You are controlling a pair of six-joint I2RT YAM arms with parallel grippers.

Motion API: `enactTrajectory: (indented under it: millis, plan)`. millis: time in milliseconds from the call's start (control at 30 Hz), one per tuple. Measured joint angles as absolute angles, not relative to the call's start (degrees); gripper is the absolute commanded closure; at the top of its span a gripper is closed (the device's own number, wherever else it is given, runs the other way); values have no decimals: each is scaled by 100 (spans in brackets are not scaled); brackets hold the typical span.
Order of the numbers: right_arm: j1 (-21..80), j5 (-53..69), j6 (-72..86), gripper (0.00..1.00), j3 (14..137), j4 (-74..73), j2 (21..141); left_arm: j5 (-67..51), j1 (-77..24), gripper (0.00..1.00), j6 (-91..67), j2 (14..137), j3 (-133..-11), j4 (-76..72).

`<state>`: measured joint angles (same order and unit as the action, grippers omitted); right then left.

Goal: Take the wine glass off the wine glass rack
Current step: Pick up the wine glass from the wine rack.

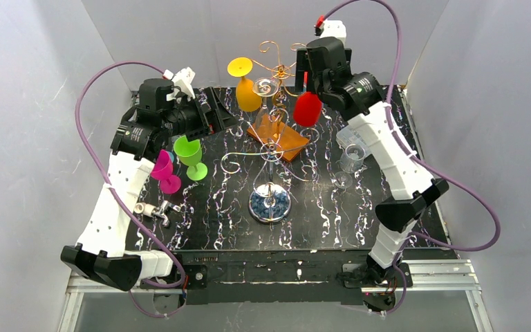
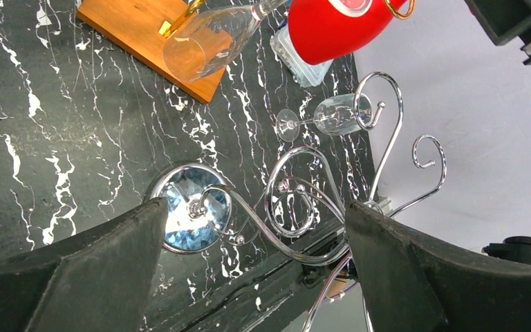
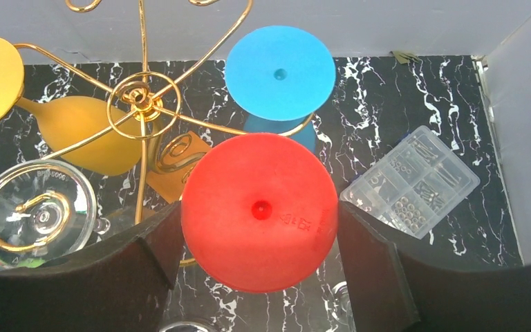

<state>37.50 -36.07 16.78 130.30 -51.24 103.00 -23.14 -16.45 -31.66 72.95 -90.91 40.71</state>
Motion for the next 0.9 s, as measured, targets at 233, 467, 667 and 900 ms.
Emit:
enactTrajectory:
  millis: [233, 467, 667, 900]
  plan:
    - [3750, -3656, 1800, 41, 12835, -5376, 9885, -2333, -1691, 1, -3260, 7343, -9094, 4027]
    - [3750, -3763, 1938, 41, 12790, -5710, 9553, -2327, -1870, 1, -3417, 7428, -9354, 3990]
    - [3750, -3798, 1981, 42, 12816, -5848, 9142, -2290, -2137, 1, -3555, 7483, -9810, 3931]
    - [3750, -3688, 2023, 43, 12862, -5784, 8630, -2298, -2259, 1, -3957, 7677, -10138, 3566]
